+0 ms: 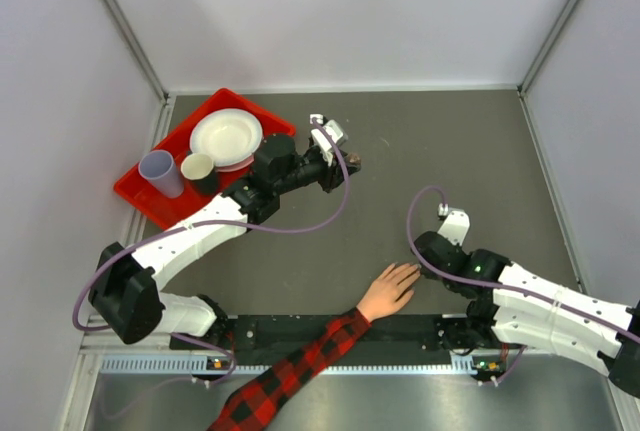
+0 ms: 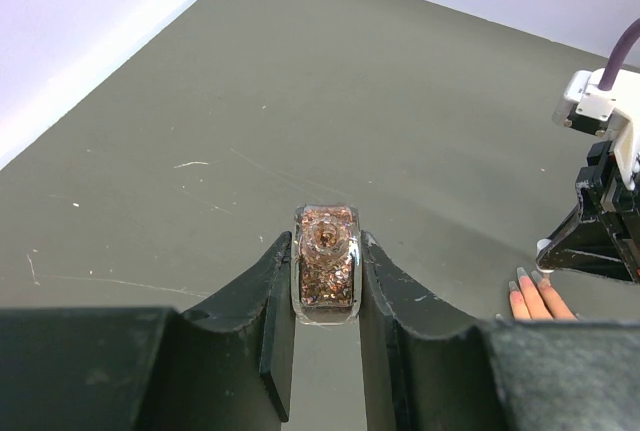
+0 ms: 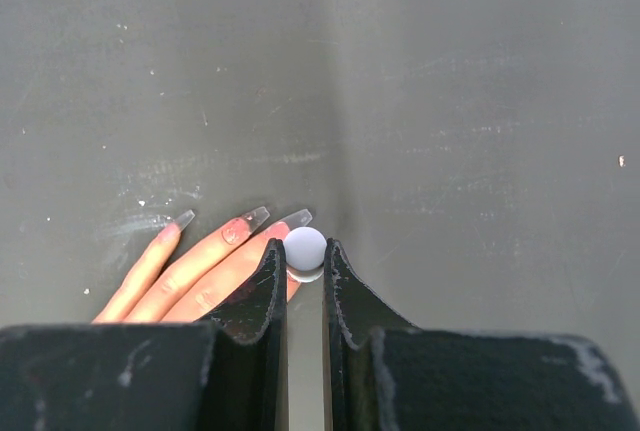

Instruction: Paint the nails

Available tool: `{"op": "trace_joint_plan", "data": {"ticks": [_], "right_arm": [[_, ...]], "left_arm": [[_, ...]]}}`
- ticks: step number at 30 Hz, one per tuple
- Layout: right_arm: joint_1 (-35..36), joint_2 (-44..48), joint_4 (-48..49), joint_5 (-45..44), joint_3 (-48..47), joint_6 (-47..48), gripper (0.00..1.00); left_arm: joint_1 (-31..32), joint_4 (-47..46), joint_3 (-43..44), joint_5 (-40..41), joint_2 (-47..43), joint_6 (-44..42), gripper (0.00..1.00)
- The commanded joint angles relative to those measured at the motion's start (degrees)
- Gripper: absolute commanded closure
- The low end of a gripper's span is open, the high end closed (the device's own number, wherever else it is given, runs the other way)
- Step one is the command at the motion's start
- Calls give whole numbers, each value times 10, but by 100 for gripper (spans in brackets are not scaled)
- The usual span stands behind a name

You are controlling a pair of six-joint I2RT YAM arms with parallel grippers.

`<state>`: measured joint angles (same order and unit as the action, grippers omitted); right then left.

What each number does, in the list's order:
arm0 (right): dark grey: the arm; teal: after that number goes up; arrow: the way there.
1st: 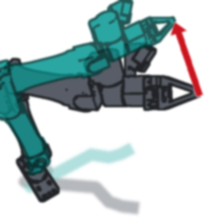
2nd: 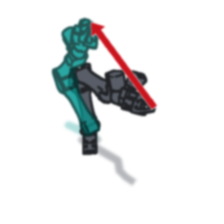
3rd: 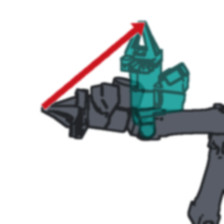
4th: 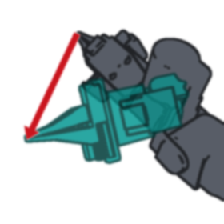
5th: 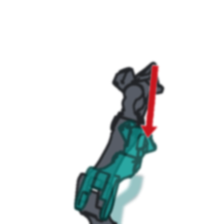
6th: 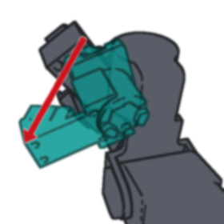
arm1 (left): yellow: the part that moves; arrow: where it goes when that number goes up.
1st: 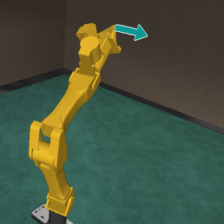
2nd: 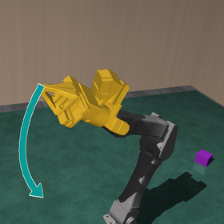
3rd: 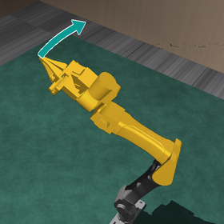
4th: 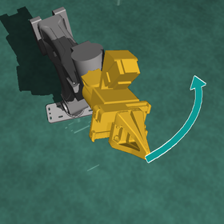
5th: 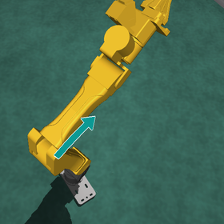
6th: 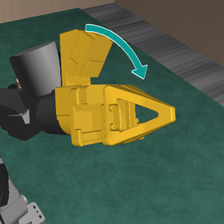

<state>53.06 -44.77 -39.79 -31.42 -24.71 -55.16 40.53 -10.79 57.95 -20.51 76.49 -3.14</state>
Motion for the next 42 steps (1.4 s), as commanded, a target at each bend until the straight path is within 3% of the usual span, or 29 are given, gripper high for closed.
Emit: {"op": "trace_joint_plan", "data": {"ticks": [1,42], "right_arm": [[-6,0,-1,-13,-5,-11,100],[-5,-14,9,-32,-4,-12,100]], "left_arm": [[-1,-40,4,-6,-4,1,100],[-2,-36,7,-9,-5,2,100]]}}
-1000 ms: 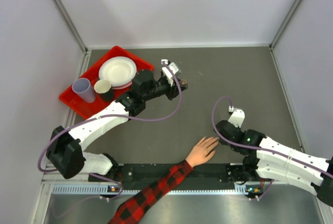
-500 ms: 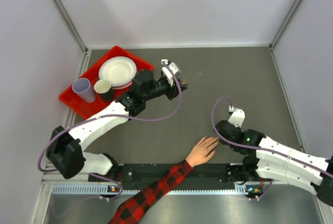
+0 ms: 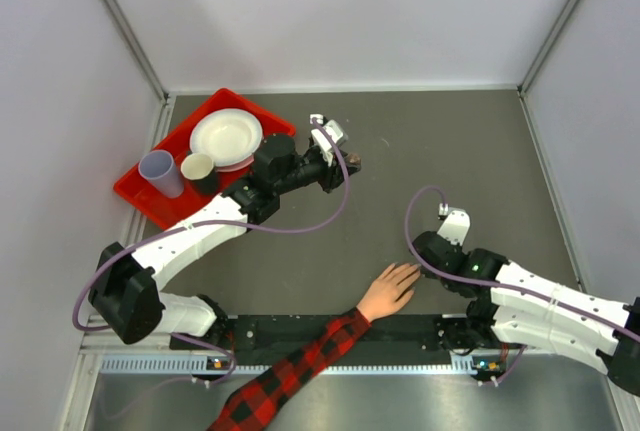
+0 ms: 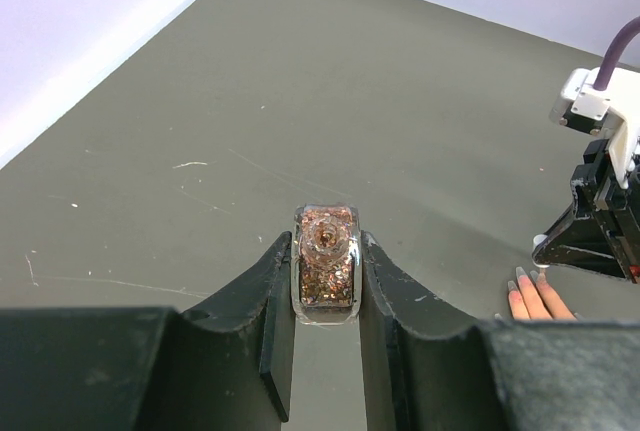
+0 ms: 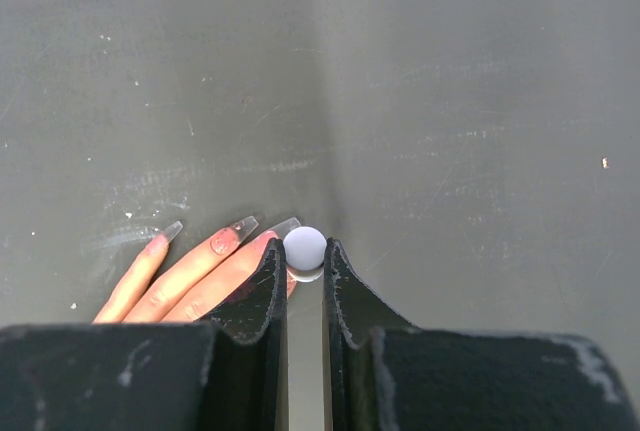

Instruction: Paint the nails

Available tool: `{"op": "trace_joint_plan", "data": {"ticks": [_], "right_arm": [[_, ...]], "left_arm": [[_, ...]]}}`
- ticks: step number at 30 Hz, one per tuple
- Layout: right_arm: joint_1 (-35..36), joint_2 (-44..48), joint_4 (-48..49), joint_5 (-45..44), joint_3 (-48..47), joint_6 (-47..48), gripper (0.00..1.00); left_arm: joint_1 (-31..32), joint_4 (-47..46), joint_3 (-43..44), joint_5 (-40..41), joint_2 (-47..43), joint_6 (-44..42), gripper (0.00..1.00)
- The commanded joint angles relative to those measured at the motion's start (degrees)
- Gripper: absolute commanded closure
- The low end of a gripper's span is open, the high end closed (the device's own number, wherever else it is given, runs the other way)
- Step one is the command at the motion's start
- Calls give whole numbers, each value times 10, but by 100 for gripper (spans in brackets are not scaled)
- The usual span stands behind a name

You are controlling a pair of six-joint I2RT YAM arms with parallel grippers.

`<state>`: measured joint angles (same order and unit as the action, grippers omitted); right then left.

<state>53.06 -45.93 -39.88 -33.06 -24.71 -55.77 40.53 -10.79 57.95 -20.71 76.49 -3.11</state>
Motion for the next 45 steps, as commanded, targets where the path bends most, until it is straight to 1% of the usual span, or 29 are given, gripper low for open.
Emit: {"op": "trace_joint_plan", "data": {"ticks": [1,24,45], "right_arm": [[-6,-1,10,-17,-4,-6,100],[-10,-7,13,-29,-12,5,100],[-13,-14,39,-25,-10,21,100]], "left_arm": [[-2,-36,7,-6,-5,2,100],[-3,-35,9,-10,-5,4,100],[-5,-35,9,-11,-4,5,100]]}}
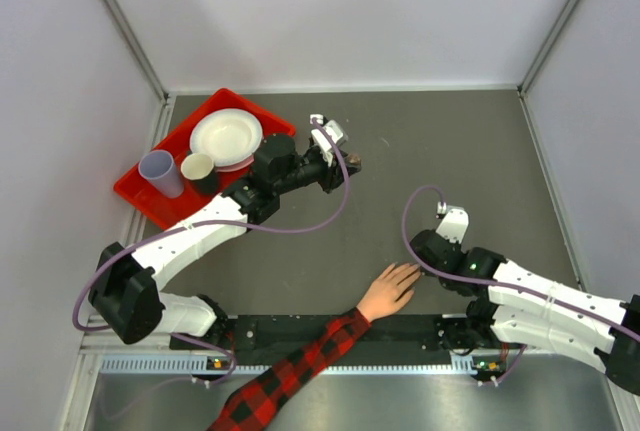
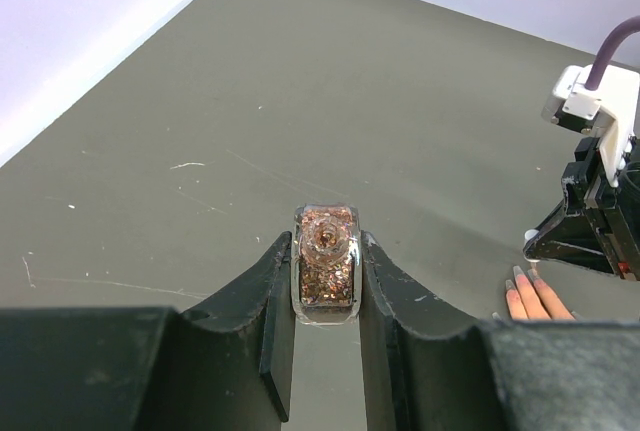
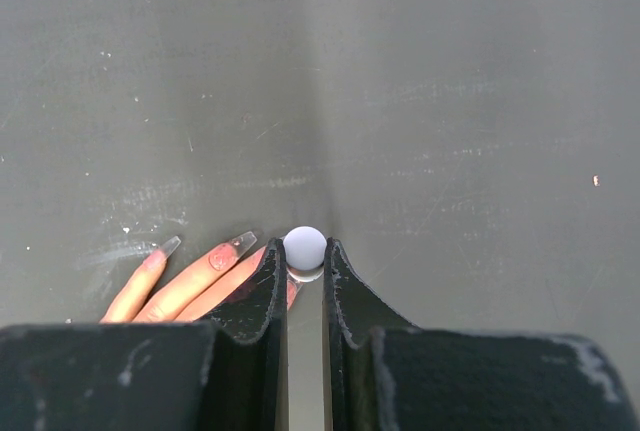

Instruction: Paint the nails

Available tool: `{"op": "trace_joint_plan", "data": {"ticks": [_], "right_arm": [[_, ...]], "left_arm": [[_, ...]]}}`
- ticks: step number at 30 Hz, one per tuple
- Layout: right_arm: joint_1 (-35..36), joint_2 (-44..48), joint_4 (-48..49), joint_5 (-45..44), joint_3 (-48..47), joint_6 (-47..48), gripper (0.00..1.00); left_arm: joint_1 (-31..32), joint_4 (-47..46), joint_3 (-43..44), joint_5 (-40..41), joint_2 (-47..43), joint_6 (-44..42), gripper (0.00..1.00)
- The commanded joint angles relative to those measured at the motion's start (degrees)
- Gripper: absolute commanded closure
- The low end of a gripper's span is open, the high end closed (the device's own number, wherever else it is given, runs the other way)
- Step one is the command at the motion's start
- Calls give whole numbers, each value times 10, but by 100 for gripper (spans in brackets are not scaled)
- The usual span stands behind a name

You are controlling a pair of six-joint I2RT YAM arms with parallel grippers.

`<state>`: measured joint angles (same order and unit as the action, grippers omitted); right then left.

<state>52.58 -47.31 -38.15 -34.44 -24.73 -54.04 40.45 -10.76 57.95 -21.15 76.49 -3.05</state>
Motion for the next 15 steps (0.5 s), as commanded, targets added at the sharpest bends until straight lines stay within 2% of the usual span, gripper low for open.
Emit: {"op": "trace_joint_plan", "data": {"ticks": [1,15], "right_arm": [[-7,-2,23,-12,-10,4,100],[-14,-10,24,-9,-9,2,100]], "left_arm": [[-4,-35,9,-7,-4,4,100],[-5,-34,9,-7,-5,5,100]]}}
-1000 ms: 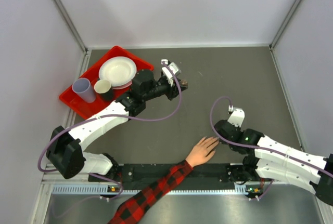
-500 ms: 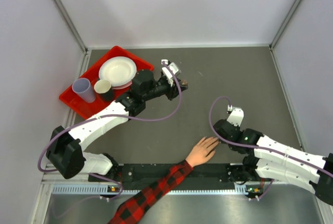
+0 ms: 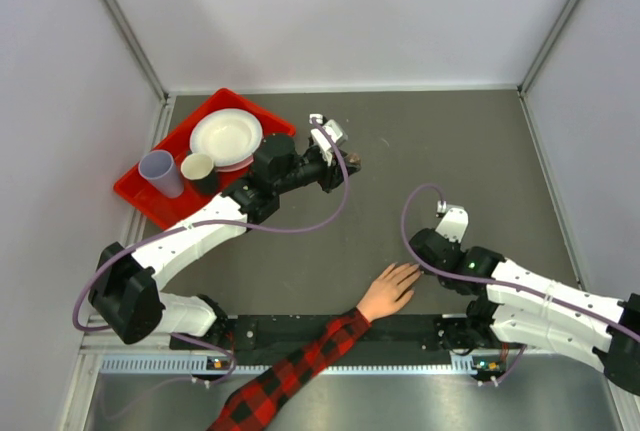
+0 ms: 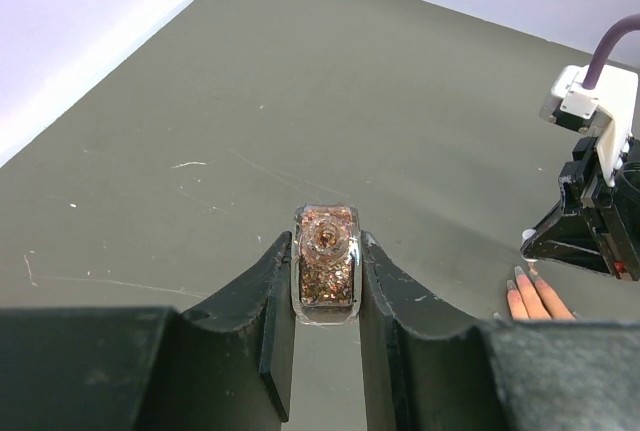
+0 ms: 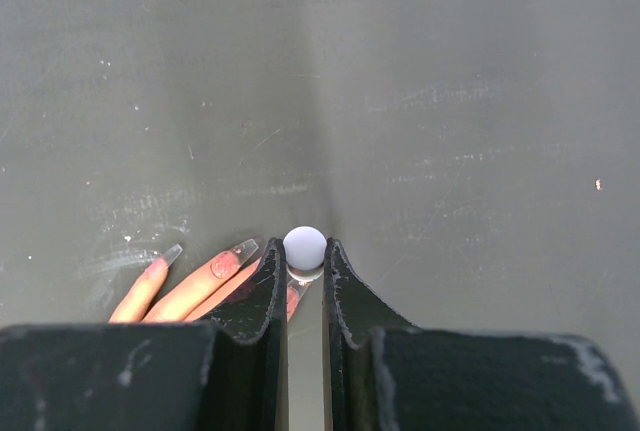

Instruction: Paint the nails

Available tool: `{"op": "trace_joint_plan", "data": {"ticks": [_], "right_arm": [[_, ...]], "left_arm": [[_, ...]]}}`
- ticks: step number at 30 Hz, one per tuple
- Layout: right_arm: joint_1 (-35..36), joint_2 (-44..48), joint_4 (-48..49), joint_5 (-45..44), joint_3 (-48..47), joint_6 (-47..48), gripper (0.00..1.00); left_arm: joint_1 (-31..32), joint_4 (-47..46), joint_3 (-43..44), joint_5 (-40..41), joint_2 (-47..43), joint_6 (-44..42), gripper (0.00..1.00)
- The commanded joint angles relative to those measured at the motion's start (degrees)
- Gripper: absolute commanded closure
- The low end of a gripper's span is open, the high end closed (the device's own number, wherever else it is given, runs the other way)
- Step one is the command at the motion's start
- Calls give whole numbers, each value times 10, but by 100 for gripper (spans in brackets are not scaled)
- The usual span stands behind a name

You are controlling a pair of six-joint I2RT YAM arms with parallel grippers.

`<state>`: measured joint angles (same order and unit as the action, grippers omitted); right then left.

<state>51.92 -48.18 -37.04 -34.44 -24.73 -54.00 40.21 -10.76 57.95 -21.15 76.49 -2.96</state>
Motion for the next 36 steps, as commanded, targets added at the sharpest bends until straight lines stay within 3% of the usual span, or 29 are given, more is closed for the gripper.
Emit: {"op": "trace_joint_plan", "data": {"ticks": [1,22,36], "right_arm": [[-8,-2,12,-10,-9,0,100],[-11,22,-3,-19,-19,14,100],[-11,38,-5,44,-16,22,100]], "left_arm": [[-1,-34,9,-6,-5,4,100],[-4,-34,9,-8,-6,6,100],[-4,-35,8,-13,-7,10,100]]}}
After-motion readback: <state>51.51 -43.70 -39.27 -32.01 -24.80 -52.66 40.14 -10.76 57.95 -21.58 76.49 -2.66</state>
